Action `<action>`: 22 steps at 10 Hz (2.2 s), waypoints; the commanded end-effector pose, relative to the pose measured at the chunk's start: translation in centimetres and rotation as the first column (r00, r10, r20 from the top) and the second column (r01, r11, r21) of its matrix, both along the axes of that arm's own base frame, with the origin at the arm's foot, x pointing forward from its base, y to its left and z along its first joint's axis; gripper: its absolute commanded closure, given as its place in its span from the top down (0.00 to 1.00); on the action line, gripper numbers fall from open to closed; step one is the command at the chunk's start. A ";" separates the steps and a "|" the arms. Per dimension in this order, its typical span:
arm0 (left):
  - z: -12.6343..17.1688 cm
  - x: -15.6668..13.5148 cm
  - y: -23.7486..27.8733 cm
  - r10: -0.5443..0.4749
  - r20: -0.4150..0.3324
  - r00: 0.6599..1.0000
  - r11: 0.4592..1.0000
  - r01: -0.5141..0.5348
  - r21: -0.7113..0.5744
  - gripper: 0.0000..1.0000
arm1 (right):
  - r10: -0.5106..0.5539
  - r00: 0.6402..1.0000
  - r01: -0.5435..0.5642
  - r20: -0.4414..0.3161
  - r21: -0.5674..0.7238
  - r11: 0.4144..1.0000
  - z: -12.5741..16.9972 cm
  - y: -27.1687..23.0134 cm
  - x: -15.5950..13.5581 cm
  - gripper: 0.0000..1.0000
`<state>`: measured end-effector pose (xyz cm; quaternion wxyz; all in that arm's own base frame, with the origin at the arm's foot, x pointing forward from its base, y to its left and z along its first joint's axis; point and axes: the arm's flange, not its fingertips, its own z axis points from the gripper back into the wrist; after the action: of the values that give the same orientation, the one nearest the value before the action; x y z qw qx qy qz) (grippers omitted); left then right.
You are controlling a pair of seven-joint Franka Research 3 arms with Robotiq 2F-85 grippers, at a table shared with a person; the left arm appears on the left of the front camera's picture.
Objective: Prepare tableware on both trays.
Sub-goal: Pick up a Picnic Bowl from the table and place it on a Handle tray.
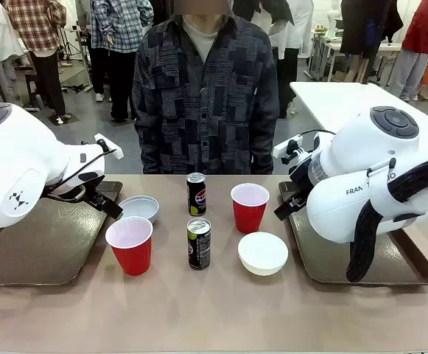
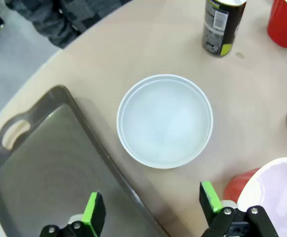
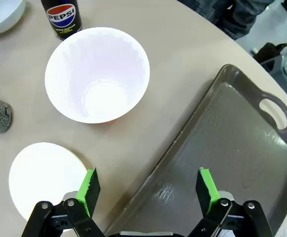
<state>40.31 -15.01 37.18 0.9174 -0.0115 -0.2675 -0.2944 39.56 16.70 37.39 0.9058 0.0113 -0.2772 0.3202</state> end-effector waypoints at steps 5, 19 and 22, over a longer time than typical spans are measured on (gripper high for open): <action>0.0 0.0 0.0 0.000 0.000 1.000 1.000 0.000 0.000 1.00 | 0.000 1.000 0.000 0.000 0.000 1.000 0.0 0.0 0.0 1.00; 10.6 -12.6 2.4 -0.053 -0.180 0.982 0.996 0.065 0.059 1.00 | -0.072 0.990 0.053 -0.121 -0.146 0.988 7.9 -1.4 -13.3 1.00; 10.0 -16.4 3.4 0.043 -0.201 0.979 0.995 -0.023 0.098 1.00 | -0.190 0.968 0.167 -0.161 -0.148 0.975 6.5 -3.1 -19.8 1.00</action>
<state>27.22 -12.87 51.57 0.9353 -0.0028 -0.1485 -0.3211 25.81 16.97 50.42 0.9433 -0.0584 -0.1690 0.2797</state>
